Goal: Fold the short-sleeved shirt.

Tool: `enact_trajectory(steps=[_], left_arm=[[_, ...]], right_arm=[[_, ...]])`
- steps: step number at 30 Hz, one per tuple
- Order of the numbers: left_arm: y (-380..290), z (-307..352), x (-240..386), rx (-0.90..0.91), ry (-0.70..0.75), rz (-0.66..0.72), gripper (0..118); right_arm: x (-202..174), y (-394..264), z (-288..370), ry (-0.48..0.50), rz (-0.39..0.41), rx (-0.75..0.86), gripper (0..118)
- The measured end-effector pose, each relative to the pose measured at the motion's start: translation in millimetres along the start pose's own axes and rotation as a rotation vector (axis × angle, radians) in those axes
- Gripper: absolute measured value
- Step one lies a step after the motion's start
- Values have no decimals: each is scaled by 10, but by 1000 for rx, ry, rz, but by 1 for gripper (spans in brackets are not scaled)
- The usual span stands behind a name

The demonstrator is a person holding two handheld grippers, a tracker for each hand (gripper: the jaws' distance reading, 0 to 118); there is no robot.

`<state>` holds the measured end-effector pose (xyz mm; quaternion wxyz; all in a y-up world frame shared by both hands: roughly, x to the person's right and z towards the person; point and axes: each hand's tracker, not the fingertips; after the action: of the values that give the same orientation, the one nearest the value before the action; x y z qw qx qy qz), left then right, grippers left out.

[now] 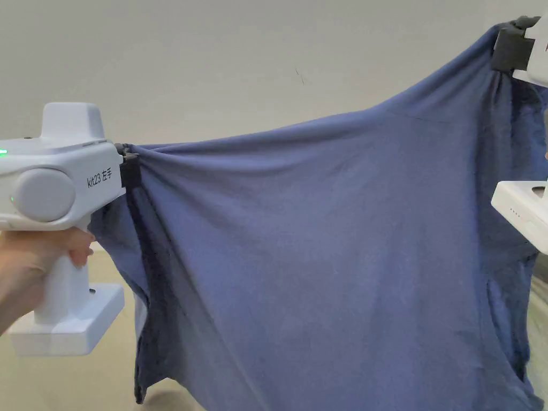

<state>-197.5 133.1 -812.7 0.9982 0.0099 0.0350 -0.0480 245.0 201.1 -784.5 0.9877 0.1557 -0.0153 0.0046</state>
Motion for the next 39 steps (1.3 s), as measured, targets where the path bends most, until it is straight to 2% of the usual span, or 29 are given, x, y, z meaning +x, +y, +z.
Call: enact_trajectory(steps=[1, 2, 3, 4, 8, 10, 11, 12, 13, 14, 15, 17, 18, 22, 23, 24, 25, 26, 28, 29, 30, 31, 32, 34, 36, 37, 39], left_arm=[[-102, -12, -4, -35, 12, -13, 2], [-183, -8, -11, -41, 3, -5, 2], [-265, 20, -22, -62, -8, -3, 2], [-349, 62, -29, -67, -8, 2, 2], [-601, 335, -66, -129, -16, -15, 2], [-725, 592, -94, -144, -23, -20, 2], [-773, 707, -107, -149, -25, -22, 2], [-826, 882, -131, -138, -20, -10, 2], [-860, 1056, -153, -139, -25, -7, 2], [-909, 1218, -169, -127, -38, 4, 2], [-955, 1405, -189, -120, -32, 25, 2], [-1049, 1771, -173, -128, -31, 18, 2], [-1130, 1987, -161, -119, -33, 18, 2], [-1460, 2752, -74, -157, -23, -21, 2], [-1540, 2911, -58, -178, -18, -20, 2], [-1630, 3094, -41, -206, -12, -14, 2], [-1718, 3280, -35, -220, -16, -5, 2], [-1790, 3459, -21, -230, -11, 0, 2], [-1894, 3775, -23, -256, -24, -4, 2], [-1923, 3899, -15, -269, -25, -24, 1], [-1959, 4048, -14, -282, -33, -78, 1], [-1985, 4192, -14, -287, -9, -93, 1], [-1999, 4313, -35, -286, -9, -88, 1], [-2049, 4535, -110, -309, -6, -44, 1], [-2141, 4651, -159, -336, -7, -44, 1], [-2216, 4685, -165, -352, -3, -60, 1], [-2394, 4669, -181, -424, 10, -81, 1]], right_arm=[[29, -106, -32, 13, -4, -22, 1], [32, -204, -30, 16, -50, -51, 1], [25, -255, -12, 29, -33, -38, 1], [15, -346, 8, 32, -82, -91, 1], [-59, -520, 328, 55, -17, -122, 1], [-46, -599, 635, 81, -73, -150, 1], [-24, -646, 771, 73, -145, -164, 1], [19, -659, 949, 79, -173, -151, 1], [16, -716, 1191, 70, -245, -202, 1], [20, -755, 1378, 61, -282, -240, 1], [24, -708, 1586, 84, -191, -129, 1], [43, -789, 2017, 42, -234, -259, 1], [19, -752, 2251, 25, -145, -209, 1], [-29, -767, 3120, -7, 4, -267, 1], [-29, -827, 3301, -30, -54, -359, 1], [-29, -842, 3514, -19, -40, -371, 1], [-19, -908, 3704, -30, -79, -410, 1], [-22, -940, 3895, -41, -83, -437, 1], [-57, -1019, 4231, -78, -63, -549, 1], [-83, -989, 4315, -47, 38, -484, 1], [-80, -1032, 4439, -50, 29, -546, 1], [-69, -1081, 4598, -94, -14, -611, 1], [-54, -1031, 4673, -69, 29, -551, 1], [27, -1139, 4896, -93, -105, -662, 1], [16, -1205, 5019, -58, -7, -697, 1], [15, -1276, 5048, -79, 25, -753, 1], [-18, -1439, 5118, -66, 27, -809, 1]])
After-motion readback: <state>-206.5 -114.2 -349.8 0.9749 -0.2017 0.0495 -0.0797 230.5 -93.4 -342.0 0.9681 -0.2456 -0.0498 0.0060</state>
